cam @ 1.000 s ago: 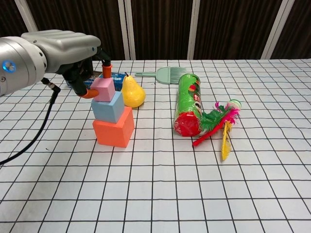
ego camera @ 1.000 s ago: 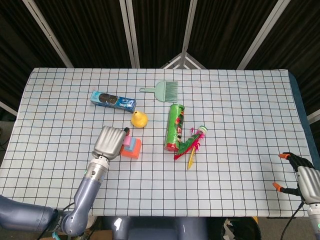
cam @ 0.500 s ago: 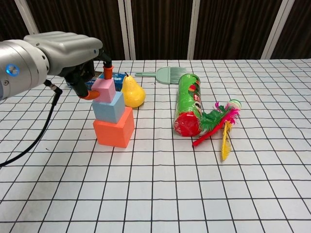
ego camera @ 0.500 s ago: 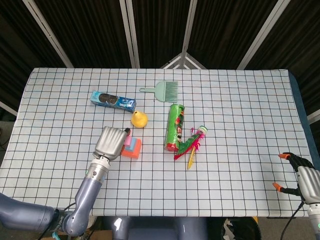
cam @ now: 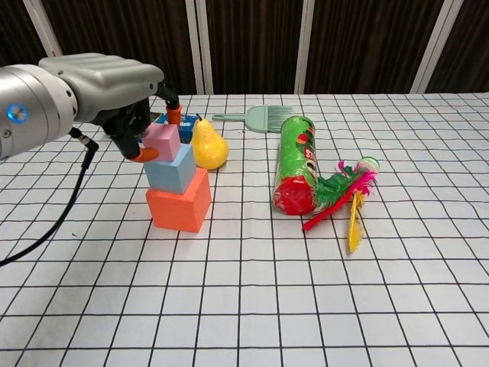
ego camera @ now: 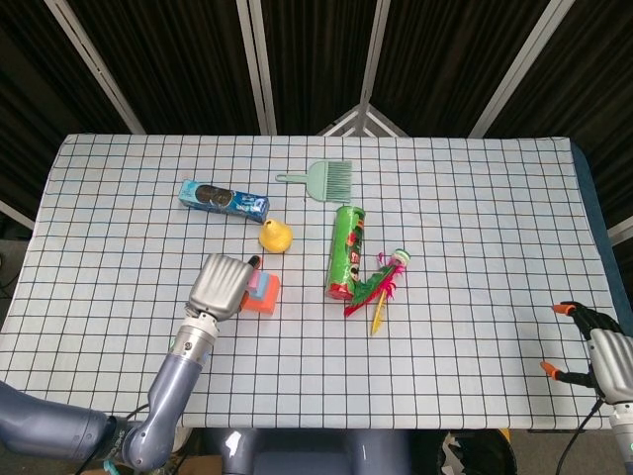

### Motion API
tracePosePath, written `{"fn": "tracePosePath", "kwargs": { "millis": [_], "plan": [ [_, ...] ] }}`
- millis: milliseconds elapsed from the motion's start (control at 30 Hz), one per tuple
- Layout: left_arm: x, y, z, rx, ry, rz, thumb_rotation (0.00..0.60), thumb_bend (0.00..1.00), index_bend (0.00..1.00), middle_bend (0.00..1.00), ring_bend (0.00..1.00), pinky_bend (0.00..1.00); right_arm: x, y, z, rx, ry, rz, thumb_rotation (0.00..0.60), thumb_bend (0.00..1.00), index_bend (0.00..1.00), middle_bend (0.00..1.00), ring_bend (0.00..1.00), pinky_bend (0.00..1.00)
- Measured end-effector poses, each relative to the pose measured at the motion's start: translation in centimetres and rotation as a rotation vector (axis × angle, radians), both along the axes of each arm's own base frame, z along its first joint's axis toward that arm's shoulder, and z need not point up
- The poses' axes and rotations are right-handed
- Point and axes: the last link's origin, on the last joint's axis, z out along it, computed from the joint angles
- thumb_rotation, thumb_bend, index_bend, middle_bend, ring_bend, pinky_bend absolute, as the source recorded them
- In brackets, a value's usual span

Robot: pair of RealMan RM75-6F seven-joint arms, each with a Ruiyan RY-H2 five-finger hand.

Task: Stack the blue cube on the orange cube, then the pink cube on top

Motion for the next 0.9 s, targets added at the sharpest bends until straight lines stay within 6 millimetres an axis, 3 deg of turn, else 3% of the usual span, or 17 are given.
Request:
{"fn": "tracePosePath", "kwargs": {
  "millis": [367,633,767,900],
  "plan": [
    [0.4,-0.1,1.1,0.047,-0.022,-0.017,0.600,0.37,0.22,0.81,0.68,0.84,0.1,0.1,0.1,-0.005,0.002,0.002,0.600,0.17,0.25,0.20,0.19,0.16],
    [1.2,-1.5,3.4,0.049,-0.075,-0.058,0.600,0.37,0.26,0.80,0.67,0.84,0.0,0.1,0.3,-0.012,0.002,-0.002,0.600,0.17,0.25,0.20,0.19,0.16],
    [1.1,-3.2,5.6,0.040,-0.097,-0.062,0.600,0.37,0.27,0.68,0.56,0.74,0.0,0.2,0.4,-0.015,0.003,-0.006,0.600,0.17,0.25,0.20,0.19,0.16],
    [-0.9,-5.3,8.0,0.051,-0.109,-0.036,0.600,0.37,0.23,0.46,0.36,0.53,0.1,0.3,0.4,-0.008,0.005,-0.006,0.600,0.17,0.25,0.20,0.19,0.13]
  ]
}}
